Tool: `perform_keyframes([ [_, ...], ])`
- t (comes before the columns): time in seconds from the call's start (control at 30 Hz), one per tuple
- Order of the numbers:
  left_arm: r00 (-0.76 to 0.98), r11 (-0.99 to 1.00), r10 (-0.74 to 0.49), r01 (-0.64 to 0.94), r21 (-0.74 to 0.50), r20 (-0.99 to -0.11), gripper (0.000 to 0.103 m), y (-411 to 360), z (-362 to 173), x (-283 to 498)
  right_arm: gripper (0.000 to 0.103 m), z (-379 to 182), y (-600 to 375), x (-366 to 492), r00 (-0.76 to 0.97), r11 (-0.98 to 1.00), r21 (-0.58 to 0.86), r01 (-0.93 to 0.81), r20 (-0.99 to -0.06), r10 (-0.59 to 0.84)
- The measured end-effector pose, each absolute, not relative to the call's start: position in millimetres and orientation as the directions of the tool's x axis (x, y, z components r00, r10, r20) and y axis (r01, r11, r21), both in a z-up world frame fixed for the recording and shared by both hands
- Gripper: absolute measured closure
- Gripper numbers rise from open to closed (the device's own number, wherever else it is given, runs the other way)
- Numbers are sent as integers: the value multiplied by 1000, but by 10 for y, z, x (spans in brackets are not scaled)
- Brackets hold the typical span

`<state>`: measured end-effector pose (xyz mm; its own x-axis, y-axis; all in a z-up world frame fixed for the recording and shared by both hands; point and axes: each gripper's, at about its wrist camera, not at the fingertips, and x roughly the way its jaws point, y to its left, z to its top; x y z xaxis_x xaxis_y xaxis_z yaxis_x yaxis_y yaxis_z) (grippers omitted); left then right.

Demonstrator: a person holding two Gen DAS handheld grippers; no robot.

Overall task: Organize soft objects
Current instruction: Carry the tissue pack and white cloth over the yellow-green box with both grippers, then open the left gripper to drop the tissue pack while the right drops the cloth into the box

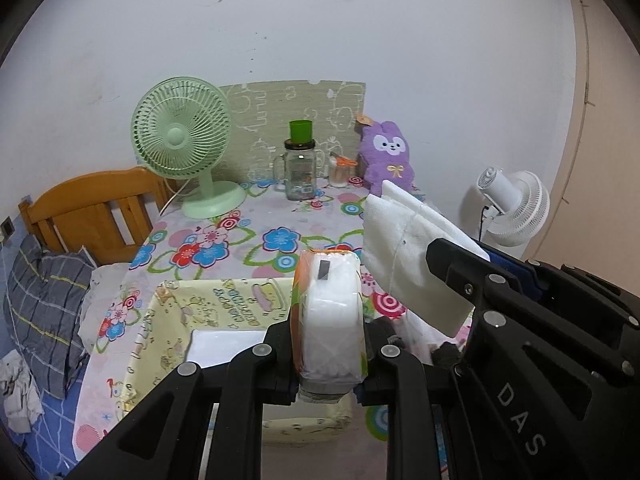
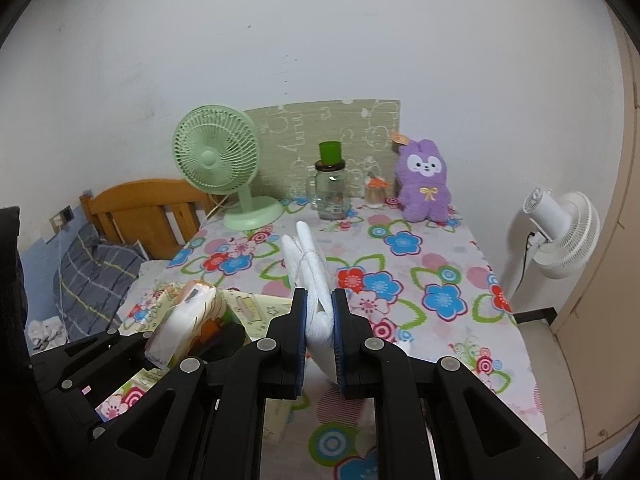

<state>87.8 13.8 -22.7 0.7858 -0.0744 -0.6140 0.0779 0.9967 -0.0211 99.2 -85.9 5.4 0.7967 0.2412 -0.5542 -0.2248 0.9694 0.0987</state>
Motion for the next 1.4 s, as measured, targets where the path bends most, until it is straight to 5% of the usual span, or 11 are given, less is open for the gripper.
perform_keyframes([
  [1.4,656,998,34,-59,-6,-754,84,1155,-978,1340,88,-707,212,1559,621,923,169,-345,-696,360],
])
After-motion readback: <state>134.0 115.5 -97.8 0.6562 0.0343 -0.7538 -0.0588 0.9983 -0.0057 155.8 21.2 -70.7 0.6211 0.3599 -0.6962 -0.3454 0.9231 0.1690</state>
